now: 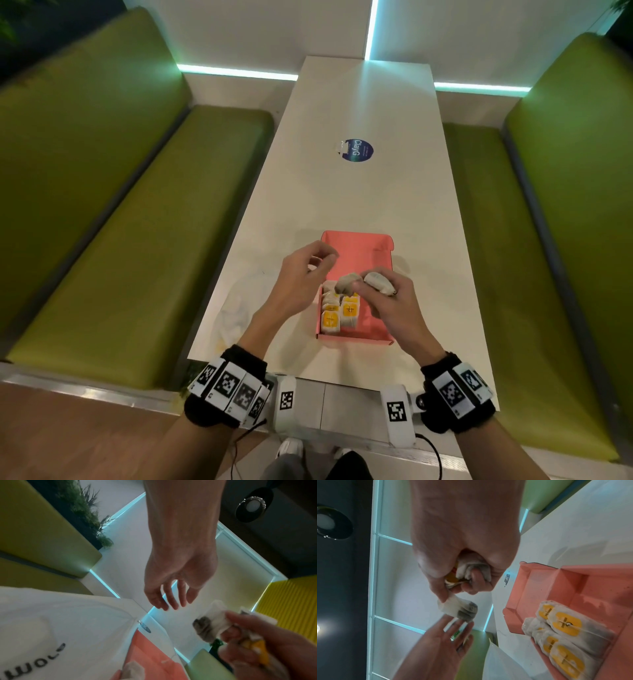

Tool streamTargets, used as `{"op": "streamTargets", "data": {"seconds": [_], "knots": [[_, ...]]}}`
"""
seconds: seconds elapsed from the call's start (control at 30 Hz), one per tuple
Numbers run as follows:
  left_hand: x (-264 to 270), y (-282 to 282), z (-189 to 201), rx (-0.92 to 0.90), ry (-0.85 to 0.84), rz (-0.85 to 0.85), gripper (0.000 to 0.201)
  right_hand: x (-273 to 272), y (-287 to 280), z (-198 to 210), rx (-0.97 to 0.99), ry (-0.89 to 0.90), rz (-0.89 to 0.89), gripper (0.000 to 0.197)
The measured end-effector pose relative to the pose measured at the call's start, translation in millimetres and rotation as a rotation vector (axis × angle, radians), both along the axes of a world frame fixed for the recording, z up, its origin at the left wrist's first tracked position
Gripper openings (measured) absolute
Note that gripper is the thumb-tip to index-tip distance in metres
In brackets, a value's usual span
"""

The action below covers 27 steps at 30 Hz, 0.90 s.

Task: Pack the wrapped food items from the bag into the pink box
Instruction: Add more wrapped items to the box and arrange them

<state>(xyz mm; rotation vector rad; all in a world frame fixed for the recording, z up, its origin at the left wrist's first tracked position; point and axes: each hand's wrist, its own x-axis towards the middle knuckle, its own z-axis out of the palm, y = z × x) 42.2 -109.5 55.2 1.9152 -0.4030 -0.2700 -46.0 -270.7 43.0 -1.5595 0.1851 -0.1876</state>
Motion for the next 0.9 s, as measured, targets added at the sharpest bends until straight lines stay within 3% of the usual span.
{"op": "streamTargets", "data": {"seconds": [0.1,0.2,0.33,0.43,0.53,0.63,0.77,0.9], "knots": [[-5,9,-11,0.177,-0.147,0.154,0.02,-3,-1,5,0.039,0.04,-0.013,0.028],[-30,12,-8,0.083,-0.348,0.161,0.023,-7,-2,9,0.085,0.07,-0.031,0.031],[-55,4,-6,-0.097,-0.173,-0.085,0.029,-11,1,13,0.143,0.098,-0.019,0.02],[-60,-1,-4,-0.219,-0.145,-0.047,0.011,-11,5,16,0.163,0.119,0.003,0.03],[-61,1,-1,-0.254,-0.133,-0.003,0.018,-12,5,11,0.21,0.182,-0.059,0.051],[-60,6,0,-0.234,-0.141,0.002,0.027,-14,-1,8,0.149,0.215,-0.118,0.043],[-58,12,1,-0.236,-0.112,0.019,0.019,-15,-4,13,-0.014,0.168,-0.065,0.021],[-58,13,5,-0.261,-0.085,0.001,0.015,-14,-2,16,-0.122,0.044,0.064,0.031]]}}
